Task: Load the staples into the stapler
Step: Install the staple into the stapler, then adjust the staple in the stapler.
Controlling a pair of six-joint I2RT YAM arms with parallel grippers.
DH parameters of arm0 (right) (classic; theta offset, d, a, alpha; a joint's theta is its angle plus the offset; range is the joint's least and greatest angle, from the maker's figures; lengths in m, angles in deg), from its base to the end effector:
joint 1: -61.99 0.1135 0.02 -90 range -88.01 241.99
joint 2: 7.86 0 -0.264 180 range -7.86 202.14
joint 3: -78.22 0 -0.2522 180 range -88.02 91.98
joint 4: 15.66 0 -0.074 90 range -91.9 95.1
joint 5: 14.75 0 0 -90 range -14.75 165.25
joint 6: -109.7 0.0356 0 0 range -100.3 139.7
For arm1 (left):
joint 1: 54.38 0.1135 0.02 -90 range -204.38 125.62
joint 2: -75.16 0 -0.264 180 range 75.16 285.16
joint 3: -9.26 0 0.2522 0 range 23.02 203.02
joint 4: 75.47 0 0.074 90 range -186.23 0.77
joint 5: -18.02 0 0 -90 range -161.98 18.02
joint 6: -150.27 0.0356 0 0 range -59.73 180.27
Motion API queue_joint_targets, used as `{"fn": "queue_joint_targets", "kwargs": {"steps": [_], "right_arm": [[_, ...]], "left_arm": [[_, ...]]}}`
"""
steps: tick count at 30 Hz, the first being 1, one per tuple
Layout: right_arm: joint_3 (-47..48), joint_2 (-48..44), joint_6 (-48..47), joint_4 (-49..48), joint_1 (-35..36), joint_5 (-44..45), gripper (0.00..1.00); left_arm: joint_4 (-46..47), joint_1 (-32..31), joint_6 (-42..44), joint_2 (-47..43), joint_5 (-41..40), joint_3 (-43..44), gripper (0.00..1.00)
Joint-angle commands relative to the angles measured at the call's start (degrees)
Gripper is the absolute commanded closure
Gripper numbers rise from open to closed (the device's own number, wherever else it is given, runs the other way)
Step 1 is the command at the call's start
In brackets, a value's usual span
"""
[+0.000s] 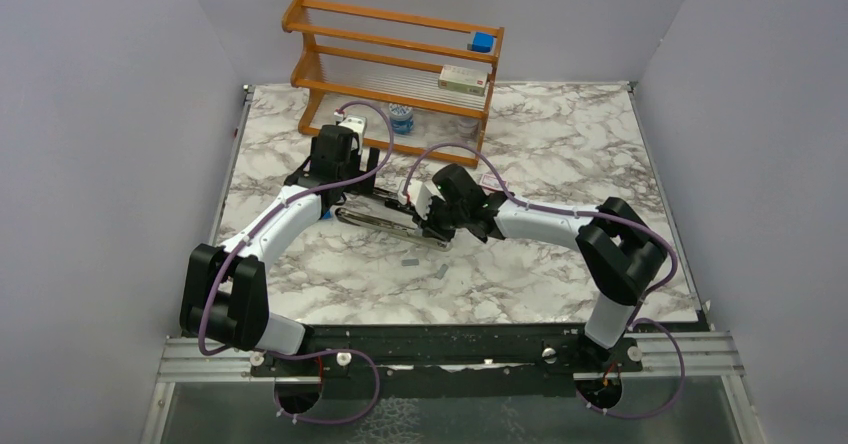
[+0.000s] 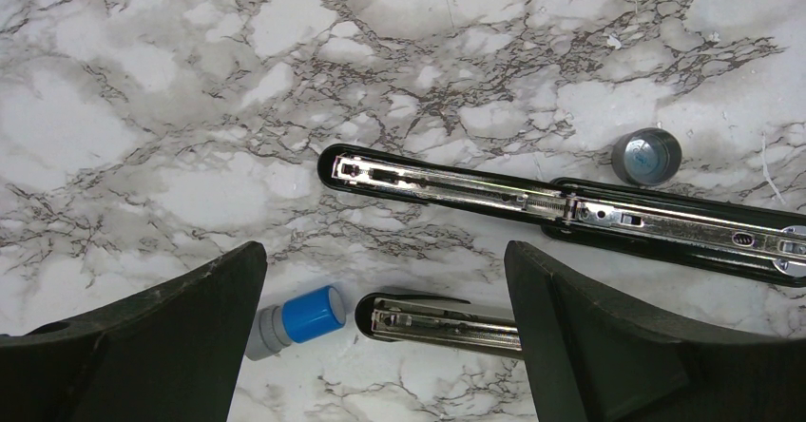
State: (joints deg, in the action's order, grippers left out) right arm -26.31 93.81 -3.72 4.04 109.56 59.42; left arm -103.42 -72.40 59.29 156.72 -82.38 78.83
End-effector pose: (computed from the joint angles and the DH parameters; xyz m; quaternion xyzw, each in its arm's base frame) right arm 0.2459 0.2834 0.1830 -0.5751 0.7174 0.2026 0.3369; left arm 0.2982 -0.0903 0.2523 0.0958 0.8981 0.0115 0.4291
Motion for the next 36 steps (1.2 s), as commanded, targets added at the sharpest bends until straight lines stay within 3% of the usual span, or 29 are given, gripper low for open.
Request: {"fn": "queue_joint_targets", "kwargs": {"steps": [1, 12, 25, 31, 36], "right_arm": [[0.78, -0.86, -0.68, 3.67, 0.33, 1.94, 0.99], [1.13, -0.01, -0.46, 3.73, 0.32, 1.26, 0.99], [1.02, -1.31, 0.26, 2.60, 0.28, -0.61, 0.85], [0.79, -2.11, 0.84, 1.54, 0.33, -1.61, 0.68], [0.48, -3.59, 2.22, -0.43, 0.32, -2.04, 0.65]], "left_arm": [[1.21, -0.17, 0.39, 0.26, 1.52, 0.49, 0.01], [1.21, -0.13, 0.38, 0.31, 1.52, 0.58, 0.01], [1.27, -0.14, 0.40, 0.32, 1.56, 0.60, 0.01], [1.23, -0.13, 0.51, 0.36, 1.49, 0.57, 0.01], [1.25, -0.15, 0.53, 0.42, 1.50, 0.66, 0.01]]}}
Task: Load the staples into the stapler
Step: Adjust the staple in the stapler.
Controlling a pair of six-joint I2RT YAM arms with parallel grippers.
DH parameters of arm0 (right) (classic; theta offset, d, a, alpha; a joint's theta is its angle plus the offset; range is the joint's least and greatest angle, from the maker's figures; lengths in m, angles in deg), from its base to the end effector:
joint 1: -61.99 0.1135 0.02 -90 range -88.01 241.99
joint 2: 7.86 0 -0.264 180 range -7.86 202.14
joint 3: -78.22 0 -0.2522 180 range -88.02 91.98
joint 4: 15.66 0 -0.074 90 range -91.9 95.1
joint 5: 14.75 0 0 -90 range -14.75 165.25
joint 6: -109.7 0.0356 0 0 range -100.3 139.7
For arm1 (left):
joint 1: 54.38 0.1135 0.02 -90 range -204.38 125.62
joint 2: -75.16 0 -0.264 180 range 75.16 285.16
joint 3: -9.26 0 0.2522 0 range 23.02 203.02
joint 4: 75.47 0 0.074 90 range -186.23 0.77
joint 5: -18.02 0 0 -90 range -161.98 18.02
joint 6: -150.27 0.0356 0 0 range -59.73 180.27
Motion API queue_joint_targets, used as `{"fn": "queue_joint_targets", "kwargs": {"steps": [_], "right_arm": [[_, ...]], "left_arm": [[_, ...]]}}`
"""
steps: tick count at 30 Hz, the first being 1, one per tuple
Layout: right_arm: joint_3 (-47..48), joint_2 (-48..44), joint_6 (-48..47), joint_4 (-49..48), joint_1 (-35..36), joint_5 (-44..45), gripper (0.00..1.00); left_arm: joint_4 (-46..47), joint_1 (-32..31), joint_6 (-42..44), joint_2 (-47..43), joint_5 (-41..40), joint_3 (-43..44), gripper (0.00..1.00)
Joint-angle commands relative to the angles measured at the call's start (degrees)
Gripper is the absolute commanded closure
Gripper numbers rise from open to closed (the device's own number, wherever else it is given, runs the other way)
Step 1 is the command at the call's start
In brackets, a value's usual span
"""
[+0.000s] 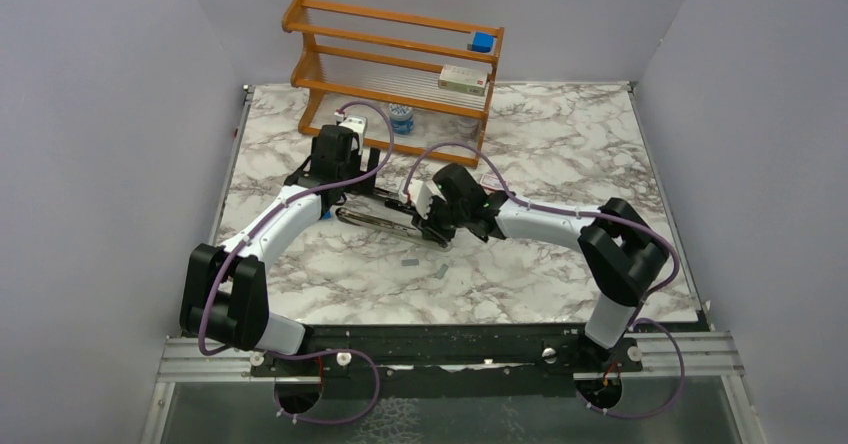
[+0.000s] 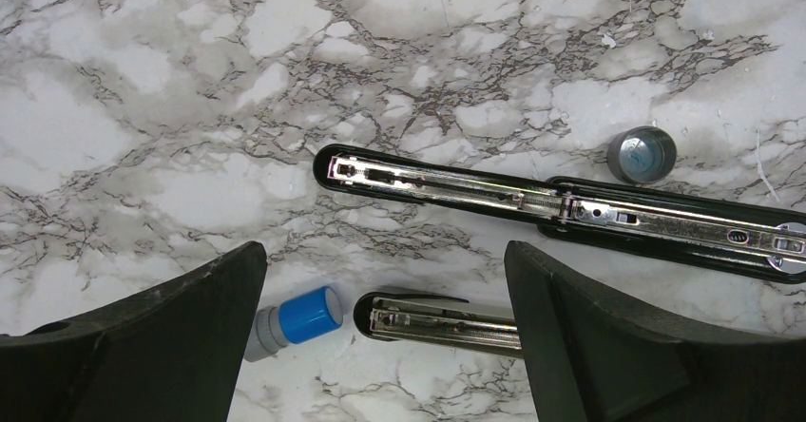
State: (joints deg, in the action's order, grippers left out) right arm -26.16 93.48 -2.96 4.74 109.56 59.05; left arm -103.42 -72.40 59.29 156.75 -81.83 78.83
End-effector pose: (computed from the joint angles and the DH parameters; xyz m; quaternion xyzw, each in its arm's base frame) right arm 0.2451 0.2828 0.1849 -0.5713 0.7209 0.2074 0.3330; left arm 0.2982 -0.0906 0.2521 0.0979 0.8983 0.0072 0.4284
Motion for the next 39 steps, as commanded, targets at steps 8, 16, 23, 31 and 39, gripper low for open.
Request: {"fn": "queue_joint_targets", "kwargs": {"steps": [8, 16, 23, 31, 39], "right_arm": [[-0.36, -4.43, 6.79, -8.07, 0.24, 0.06, 0.65], [2.26, 0.35, 6.38, -5.30, 0.24, 0.02, 0.65], [3.04, 2.33, 6.05, -4.17, 0.24, 1.76, 0.66], [3.38, 3.54, 5.96, -2.80, 0.24, 3.63, 0.66], [3.35, 4.35, 5.24, -1.05, 0.24, 5.99, 0.67]], "left_arm": [[1.25, -0.17, 0.49, 0.39, 0.88, 0.63, 0.01], [1.19, -0.10, 0.54, 0.25, 0.88, 0.68, 0.01], [1.14, -0.14, 0.62, 0.30, 0.83, 0.65, 0.01], [1.15, -0.16, 0.62, 0.28, 0.79, 0.65, 0.01], [1.19, -0.17, 0.61, 0.37, 0.87, 0.67, 0.01]]}}
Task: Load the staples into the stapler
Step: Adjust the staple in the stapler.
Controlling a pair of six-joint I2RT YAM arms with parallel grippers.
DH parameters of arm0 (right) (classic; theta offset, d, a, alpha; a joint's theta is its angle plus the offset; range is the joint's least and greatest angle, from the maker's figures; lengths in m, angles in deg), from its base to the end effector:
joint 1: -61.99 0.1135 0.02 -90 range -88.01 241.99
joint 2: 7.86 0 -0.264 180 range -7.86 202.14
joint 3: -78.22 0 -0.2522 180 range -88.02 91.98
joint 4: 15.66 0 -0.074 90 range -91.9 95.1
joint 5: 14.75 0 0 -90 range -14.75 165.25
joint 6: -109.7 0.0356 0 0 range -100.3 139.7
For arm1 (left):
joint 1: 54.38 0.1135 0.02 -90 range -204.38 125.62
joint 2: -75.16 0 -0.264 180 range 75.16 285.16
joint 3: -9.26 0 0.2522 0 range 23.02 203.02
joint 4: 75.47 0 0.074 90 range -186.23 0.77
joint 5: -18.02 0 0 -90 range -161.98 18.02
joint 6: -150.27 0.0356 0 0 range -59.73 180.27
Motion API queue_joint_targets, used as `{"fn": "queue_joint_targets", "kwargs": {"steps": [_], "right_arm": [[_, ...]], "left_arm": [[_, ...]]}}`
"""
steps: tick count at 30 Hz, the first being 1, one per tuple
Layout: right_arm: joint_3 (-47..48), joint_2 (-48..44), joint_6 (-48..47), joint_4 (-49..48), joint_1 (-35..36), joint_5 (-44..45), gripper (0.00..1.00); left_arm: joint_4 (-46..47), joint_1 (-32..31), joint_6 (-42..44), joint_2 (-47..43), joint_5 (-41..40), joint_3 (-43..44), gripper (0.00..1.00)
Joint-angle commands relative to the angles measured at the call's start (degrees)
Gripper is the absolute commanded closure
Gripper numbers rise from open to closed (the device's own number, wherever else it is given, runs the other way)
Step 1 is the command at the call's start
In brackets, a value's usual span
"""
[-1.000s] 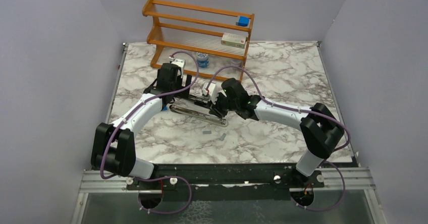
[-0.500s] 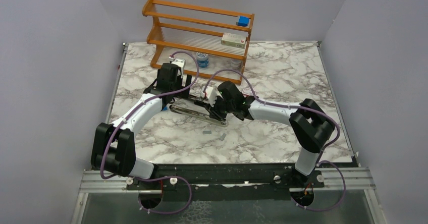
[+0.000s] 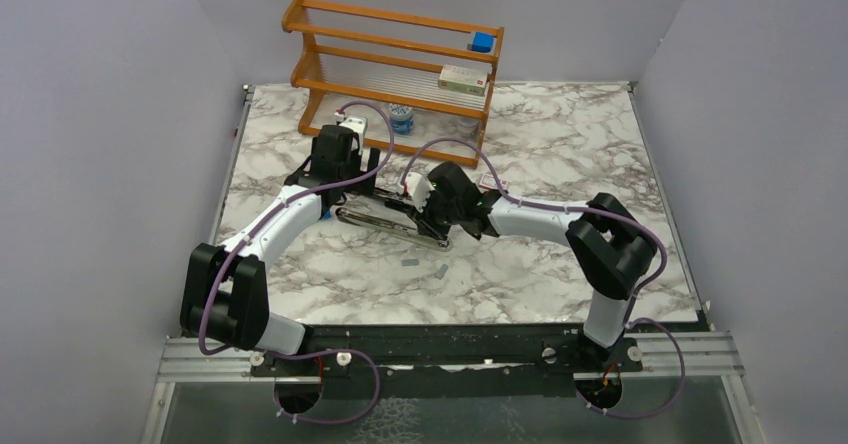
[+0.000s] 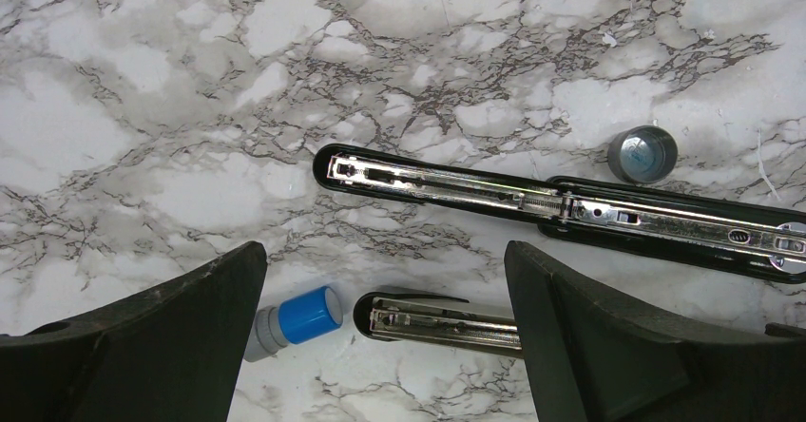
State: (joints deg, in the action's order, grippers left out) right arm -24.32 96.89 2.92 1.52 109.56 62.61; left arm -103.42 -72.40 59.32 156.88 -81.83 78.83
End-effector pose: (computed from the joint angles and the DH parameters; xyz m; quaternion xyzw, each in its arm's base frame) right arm 0.2567 0.2923 0.1770 -0.5241 0.7531 0.2000 0.3439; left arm 0.2985 -0.0907 0.2514 0.0983 0.8987 0.0075 0.4274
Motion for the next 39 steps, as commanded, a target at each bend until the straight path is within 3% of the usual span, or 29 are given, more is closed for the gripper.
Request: {"fn": "queue_joint_targets", "kwargs": {"steps": [1, 39], "right_arm": [[1.52, 1.05, -0.71, 2.51, 0.24, 2.51, 0.67], [-2.71, -8.34, -0.78, 14.61, 0.24, 7.34, 0.68]], "left_arm": [[1.18, -0.17, 0.57, 0.23, 0.88, 0.64, 0.01], [1.19, -0.19, 0.22, 0.44, 1.75, 0.87, 0.01]]}}
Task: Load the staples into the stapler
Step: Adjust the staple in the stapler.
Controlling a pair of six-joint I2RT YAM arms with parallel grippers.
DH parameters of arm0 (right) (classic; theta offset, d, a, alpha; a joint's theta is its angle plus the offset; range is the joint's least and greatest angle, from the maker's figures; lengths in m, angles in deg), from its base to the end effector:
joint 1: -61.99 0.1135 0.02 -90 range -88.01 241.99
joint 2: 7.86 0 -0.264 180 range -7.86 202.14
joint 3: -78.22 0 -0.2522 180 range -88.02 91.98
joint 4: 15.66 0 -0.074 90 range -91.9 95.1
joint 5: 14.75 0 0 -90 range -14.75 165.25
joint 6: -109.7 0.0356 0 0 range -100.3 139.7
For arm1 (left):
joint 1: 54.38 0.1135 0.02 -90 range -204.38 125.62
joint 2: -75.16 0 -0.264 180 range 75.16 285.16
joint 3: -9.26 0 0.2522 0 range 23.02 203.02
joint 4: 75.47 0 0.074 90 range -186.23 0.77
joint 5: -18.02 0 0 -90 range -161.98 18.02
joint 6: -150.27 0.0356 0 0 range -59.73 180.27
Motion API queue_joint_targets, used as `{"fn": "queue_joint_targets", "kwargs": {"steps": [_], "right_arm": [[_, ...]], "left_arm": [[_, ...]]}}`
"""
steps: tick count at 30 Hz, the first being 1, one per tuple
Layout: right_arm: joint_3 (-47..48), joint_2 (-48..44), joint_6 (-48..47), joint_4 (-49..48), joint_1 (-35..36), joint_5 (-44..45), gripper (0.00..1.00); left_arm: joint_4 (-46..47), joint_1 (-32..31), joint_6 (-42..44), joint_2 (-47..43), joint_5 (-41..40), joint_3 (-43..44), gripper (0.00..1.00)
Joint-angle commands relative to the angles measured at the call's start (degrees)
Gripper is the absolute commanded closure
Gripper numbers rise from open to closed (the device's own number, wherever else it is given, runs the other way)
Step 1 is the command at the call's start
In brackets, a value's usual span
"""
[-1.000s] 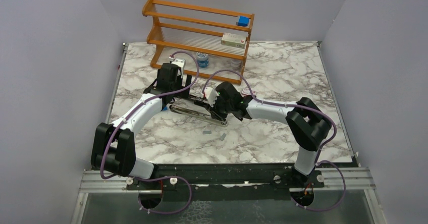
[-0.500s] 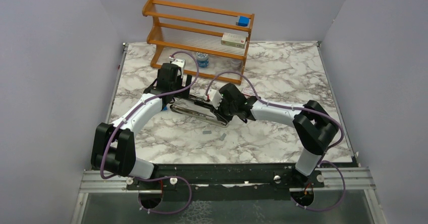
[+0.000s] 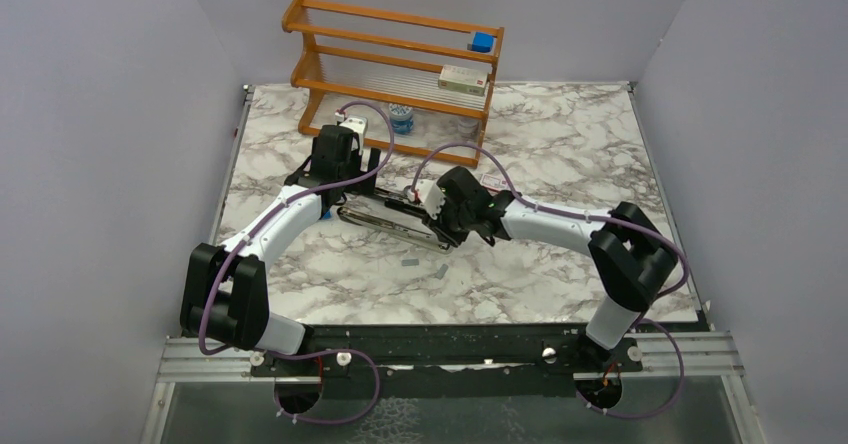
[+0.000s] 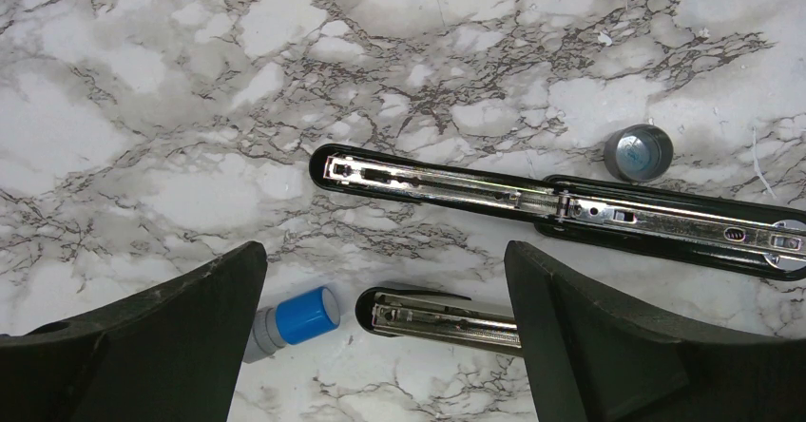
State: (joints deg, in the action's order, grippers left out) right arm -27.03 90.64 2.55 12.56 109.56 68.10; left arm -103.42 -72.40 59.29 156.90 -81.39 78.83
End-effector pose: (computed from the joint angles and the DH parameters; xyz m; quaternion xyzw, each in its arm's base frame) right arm 0.2377 0.2667 0.1869 -0.5222 0.7862 0.1422 0.2983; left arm 0.2985 -0.0910 0.2513 0.0997 0.8988 0.0040 0.4268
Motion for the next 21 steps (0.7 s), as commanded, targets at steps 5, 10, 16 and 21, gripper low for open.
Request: {"fn": "queue_joint_targets", "kwargs": {"steps": [5, 10, 16, 21], "right_arm": [[1.42, -4.41, -0.50, 4.64, 0.24, 1.71, 0.68], [2.86, -8.74, -1.31, 3.49, 0.24, 2.01, 0.68], [-2.78, -14.58, -4.39, -3.84, 0.24, -12.07, 0.67], [-8.91, -13.98, -7.57, -12.63, 0.32, -29.37, 0.67]], "left_arm": [[1.24, -0.23, 0.27, 0.21, 1.41, 0.87, 0.01], [1.18, -0.22, 0.27, 0.09, 1.41, 0.89, 0.01], [1.10, -0.33, 0.16, -0.27, 1.41, 0.98, 0.01], [1.16, -0.33, -0.08, -1.00, 1.73, 0.92, 0.01]]}}
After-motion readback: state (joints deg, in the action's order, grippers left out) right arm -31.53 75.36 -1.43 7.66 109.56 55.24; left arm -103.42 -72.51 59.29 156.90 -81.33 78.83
